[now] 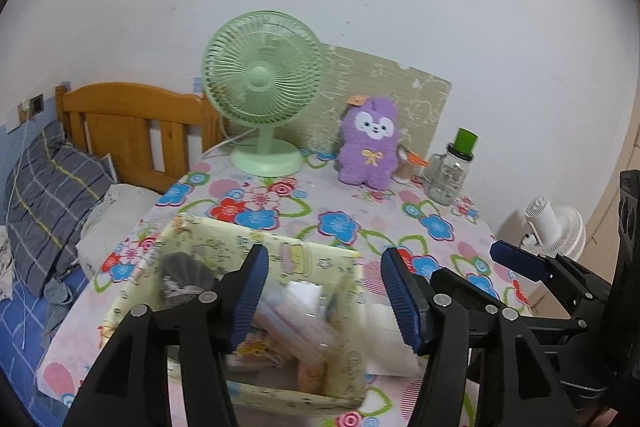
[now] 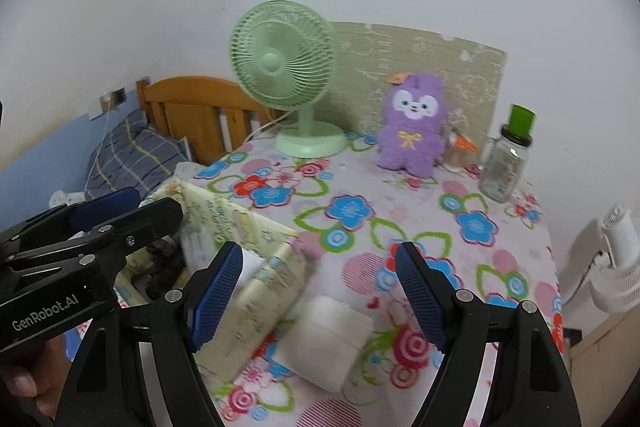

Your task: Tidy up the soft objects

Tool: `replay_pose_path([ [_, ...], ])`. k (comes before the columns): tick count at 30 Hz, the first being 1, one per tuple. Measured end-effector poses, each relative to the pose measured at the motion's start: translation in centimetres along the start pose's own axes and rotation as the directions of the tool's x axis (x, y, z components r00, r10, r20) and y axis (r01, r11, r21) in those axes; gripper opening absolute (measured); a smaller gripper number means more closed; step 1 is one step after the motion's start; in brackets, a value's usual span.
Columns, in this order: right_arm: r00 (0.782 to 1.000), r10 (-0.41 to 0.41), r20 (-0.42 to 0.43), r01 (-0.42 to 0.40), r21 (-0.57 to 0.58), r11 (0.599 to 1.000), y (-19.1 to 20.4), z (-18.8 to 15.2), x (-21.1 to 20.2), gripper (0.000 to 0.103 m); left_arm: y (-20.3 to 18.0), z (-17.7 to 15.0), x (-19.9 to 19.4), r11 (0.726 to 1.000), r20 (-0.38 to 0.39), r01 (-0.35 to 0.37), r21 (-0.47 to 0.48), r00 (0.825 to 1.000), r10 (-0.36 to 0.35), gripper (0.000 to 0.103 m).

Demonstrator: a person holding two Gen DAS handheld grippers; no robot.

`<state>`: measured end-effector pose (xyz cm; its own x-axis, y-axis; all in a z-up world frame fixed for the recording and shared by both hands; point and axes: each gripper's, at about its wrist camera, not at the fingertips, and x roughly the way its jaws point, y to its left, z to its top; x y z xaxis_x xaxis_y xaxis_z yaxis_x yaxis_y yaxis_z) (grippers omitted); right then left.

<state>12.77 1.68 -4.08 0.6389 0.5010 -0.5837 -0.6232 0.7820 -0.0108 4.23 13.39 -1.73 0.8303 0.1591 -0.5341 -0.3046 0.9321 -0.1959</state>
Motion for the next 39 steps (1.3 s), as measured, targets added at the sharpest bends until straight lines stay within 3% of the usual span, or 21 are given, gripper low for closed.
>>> replay_pose_path([
  [14, 0.996, -0.093, -0.007, 0.093, 0.083, 0.992, -5.7, -3.0, -3.2, 0.081, -6.2, -1.1, 1.1, 0.992, -0.052, 0.090, 0.087, 0.995, -0.086, 0.070],
  [39, 0.983, -0.170, -0.070, 0.180, 0.169, 0.969, -11.1, -7.0, -3.9, 0.081, -10.9, -3.3, 3.8, 0.981, -0.140, 0.116, 0.158, 0.986, -0.094, 0.072],
])
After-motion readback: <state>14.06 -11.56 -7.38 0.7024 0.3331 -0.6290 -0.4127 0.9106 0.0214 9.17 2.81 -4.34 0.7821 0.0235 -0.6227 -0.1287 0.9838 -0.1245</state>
